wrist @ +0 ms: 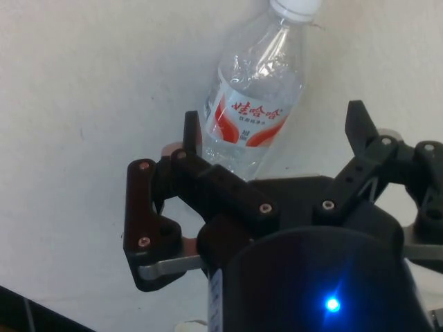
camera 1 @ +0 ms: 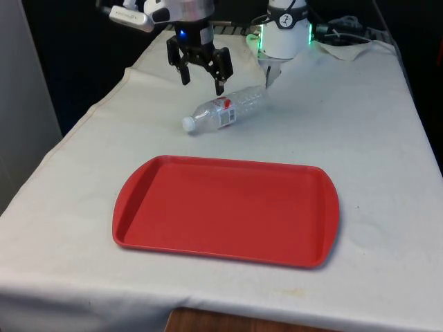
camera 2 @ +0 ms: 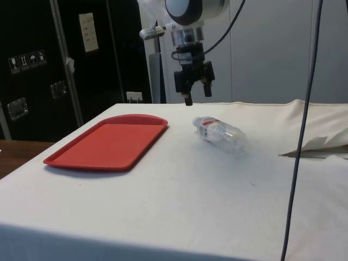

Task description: Place the bottle upright on the tray.

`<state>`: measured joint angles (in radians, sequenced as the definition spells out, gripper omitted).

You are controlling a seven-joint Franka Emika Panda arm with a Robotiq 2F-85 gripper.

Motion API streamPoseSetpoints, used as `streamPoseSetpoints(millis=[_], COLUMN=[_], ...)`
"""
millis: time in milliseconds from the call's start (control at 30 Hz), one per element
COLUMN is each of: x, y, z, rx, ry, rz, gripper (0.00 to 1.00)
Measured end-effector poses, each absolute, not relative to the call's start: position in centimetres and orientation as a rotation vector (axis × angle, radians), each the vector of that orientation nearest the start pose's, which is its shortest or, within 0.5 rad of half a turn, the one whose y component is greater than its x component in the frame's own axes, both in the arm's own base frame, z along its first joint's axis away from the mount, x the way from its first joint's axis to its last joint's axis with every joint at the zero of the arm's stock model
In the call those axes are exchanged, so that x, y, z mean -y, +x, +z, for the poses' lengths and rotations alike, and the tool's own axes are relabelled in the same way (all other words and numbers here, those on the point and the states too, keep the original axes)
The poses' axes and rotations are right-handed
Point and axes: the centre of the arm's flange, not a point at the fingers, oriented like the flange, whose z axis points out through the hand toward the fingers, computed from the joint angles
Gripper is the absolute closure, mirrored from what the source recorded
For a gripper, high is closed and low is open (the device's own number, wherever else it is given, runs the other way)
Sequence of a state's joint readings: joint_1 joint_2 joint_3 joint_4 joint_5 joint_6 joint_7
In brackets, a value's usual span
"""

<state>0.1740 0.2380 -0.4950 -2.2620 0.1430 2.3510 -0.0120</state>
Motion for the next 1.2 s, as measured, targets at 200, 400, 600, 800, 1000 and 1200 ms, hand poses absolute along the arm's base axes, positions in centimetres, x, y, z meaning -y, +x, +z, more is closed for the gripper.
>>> streamPoseSetpoints(millis=[200, 400, 600, 800, 1000, 1200], x=[16.8, 17.2, 17.3, 17.4, 17.3, 17.4], y=[50.2, 51.0, 51.3, 51.1, 50.8, 50.7], z=[25.9, 25.7, 25.4, 24.9, 24.3, 23.8], rx=[-0.641, -0.648, -0.654, -0.662, -0.668, -0.672], ry=[-3.068, -3.067, -3.061, -3.051, -3.033, -3.020], rz=[0.215, 0.263, 0.303, 0.350, 0.381, 0.415], gripper=[0.00, 0.00, 0.00, 0.00, 0.00, 0.00])
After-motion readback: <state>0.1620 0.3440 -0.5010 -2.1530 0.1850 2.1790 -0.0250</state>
